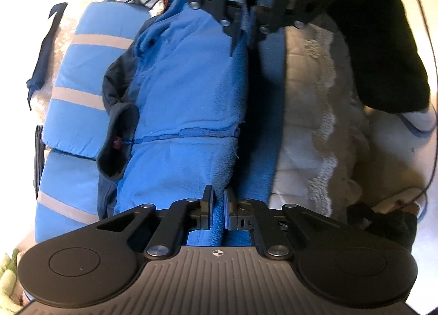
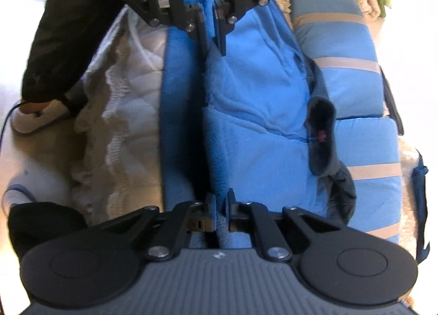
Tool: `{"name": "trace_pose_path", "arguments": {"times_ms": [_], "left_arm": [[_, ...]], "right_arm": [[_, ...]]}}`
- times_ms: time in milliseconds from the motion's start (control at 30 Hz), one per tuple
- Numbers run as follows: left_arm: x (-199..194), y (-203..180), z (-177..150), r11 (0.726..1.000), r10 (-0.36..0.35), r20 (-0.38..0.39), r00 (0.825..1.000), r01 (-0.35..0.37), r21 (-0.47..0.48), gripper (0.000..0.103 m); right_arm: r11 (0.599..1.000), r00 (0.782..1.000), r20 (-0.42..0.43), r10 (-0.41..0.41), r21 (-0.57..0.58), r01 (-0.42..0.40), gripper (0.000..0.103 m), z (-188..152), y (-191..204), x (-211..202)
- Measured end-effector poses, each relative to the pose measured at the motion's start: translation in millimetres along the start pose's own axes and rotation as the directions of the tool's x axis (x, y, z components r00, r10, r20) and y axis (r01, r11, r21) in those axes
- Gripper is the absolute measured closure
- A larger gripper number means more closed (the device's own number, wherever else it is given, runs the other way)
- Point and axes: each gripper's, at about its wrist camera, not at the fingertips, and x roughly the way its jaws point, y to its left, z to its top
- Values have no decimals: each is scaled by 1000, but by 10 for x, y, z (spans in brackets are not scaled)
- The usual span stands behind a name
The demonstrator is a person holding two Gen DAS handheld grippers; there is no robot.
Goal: Fold clothes
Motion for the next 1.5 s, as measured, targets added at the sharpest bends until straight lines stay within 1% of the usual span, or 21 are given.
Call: {"name": "trace_pose_path", "arguments": {"times_ms": [200,300,367,400,433,467,500,533,567,600,633,733,767,833,900,1033,1200,1267,1367,1433,1500], "left_arm": [[50,-81,-11,998,-38,-23,999,39,44,96],[175,-92,-13,996,-79,-57,995,82,47,94],[235,-100,-2,995,-83,-75,994,87,47,93],[235,-102,6,996,-77,-79,994,80,47,93],[236,-104,14,996,-70,-83,994,74,48,90],[236,-103,17,997,-59,-86,995,63,48,84],[233,-97,8,998,-41,-87,995,45,46,78],[224,-84,-1,999,-21,-89,996,25,41,64],[202,-54,-12,1000,0,-91,996,3,29,49],[177,-20,-15,1000,13,-93,996,-11,16,43],[146,25,-3,1000,7,-92,996,-7,1,36],[11,147,30,999,-14,-73,997,11,-31,35],[-39,184,35,999,-14,-66,998,11,-35,33],[-117,241,36,999,2,-58,998,-4,-36,32],[-171,293,47,999,26,-50,998,-28,-44,32],[-209,448,39,993,64,-48,997,-68,-99,32],[-175,701,89,976,55,-33,998,-61,-208,32],[-170,801,123,961,59,-22,998,-63,-268,32],[-220,958,142,924,62,2,998,-57,-379,32],[-262,1067,118,889,47,24,999,-30,-458,32],[-303,1174,89,846,33,46,998,-3,-533,32]], "right_arm": [[999,999,-22,28,-39,-29,97,22,72,-45],[997,998,-46,44,-62,-47,96,48,124,12],[996,997,-58,45,-74,-49,94,68,162,59],[996,997,-65,47,-73,-52,89,79,177,73],[996,997,-64,44,-71,-48,82,87,188,73],[997,997,-62,39,-68,-43,64,95,194,68],[998,998,-57,28,-61,-32,55,100,190,49],[998,998,-52,19,-53,-21,47,107,179,27],[999,999,-42,11,-38,-13,28,116,150,-6],[1000,1000,-24,0,-20,-1,14,127,118,-50],[1000,1000,-8,-6,1,6,11,138,81,-93],[997,1000,29,2,81,-4,7,170,-76,-217],[995,999,40,2,104,-6,3,176,-123,-253],[991,999,54,2,131,-9,2,175,-195,-314],[989,998,60,-14,145,5,1,166,-237,-353],[987,998,53,-41,158,32,0,142,-260,-390],[990,998,37,-58,131,52,0,108,-231,-414],[993,998,27,-63,106,60,0,77,-218,-420],[996,998,8,-59,69,59,0,-7,-211,-452],[997,998,-14,-59,42,59,0,-77,-221,-471],[998,997,-46,-62,12,63,0,-156,-220,-484]]}}
